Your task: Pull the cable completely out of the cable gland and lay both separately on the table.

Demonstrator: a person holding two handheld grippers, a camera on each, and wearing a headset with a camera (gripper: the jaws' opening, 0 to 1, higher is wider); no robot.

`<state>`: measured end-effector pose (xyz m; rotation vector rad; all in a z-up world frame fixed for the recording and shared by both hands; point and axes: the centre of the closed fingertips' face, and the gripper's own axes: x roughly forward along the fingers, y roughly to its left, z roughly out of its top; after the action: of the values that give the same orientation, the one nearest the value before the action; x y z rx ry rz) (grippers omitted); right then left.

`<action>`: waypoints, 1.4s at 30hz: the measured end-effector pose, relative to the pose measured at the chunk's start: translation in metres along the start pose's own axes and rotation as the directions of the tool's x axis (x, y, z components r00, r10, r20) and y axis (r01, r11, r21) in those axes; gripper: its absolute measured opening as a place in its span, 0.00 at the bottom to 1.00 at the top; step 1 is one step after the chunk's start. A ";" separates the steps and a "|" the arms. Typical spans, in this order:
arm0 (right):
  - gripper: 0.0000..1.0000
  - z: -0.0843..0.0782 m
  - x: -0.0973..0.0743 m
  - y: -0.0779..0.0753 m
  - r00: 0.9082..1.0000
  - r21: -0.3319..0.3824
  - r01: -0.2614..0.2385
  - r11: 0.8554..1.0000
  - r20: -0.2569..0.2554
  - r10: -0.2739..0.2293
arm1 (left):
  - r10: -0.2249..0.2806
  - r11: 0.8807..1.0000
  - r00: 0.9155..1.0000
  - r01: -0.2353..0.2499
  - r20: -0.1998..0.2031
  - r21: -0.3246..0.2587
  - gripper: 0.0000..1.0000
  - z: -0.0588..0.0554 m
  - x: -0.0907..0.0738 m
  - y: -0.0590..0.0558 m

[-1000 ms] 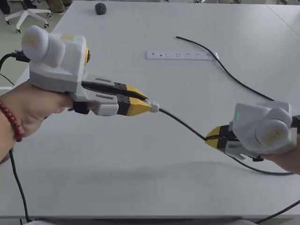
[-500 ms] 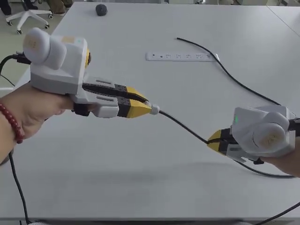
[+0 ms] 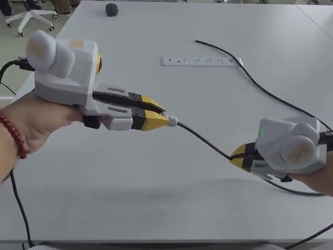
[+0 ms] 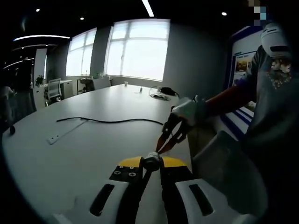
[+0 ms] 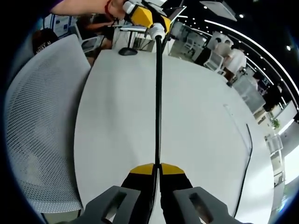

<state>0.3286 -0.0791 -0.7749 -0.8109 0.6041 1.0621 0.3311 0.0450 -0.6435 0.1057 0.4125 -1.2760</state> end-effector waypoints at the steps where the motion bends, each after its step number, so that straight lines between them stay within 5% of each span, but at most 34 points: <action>1: 0.00 0.000 0.001 0.000 1.000 -0.004 0.003 1.000 0.000 -0.003 | 0.003 1.000 1.000 -0.003 -0.002 0.003 0.15 -0.001 0.000 0.001; 22: 0.00 -0.003 -0.001 0.002 1.000 0.008 0.002 1.000 -0.007 -0.002 | 0.012 1.000 1.000 -0.012 0.005 -0.014 0.15 0.001 0.003 0.001; 25: 0.00 0.009 -0.003 0.005 0.999 0.014 -0.004 1.000 0.046 0.004 | 0.014 1.000 1.000 -0.014 0.005 -0.015 0.15 0.001 0.003 0.001; 28: 0.20 0.027 -0.007 0.004 0.994 0.081 0.001 0.997 0.112 -0.010 | 0.013 1.000 1.000 -0.013 0.007 -0.017 0.15 0.001 0.004 0.001; 33: 0.20 0.048 -0.014 0.007 0.988 0.043 -0.006 0.999 0.156 -0.001 | 0.009 1.000 1.000 -0.009 0.008 -0.015 0.15 0.002 0.007 0.000; 37: 0.32 0.070 -0.020 0.005 0.974 0.052 0.002 0.999 0.227 -0.014 | 0.010 1.000 1.000 -0.009 0.011 -0.017 0.15 0.003 0.007 0.001; 40: 0.55 0.090 -0.024 0.001 0.953 0.084 0.015 0.996 0.300 -0.040 | 0.008 1.000 1.000 -0.008 0.007 -0.017 0.15 0.001 0.007 0.001; 42: 0.64 0.095 -0.025 -0.002 0.949 0.093 0.025 0.995 0.311 -0.053 | 0.008 1.000 1.000 -0.008 0.009 -0.019 0.15 0.001 0.008 0.000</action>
<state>0.3255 -0.0150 -0.7002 -0.5596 0.3604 1.0930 0.3334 0.0380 -0.6455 0.0856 0.4161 -1.2642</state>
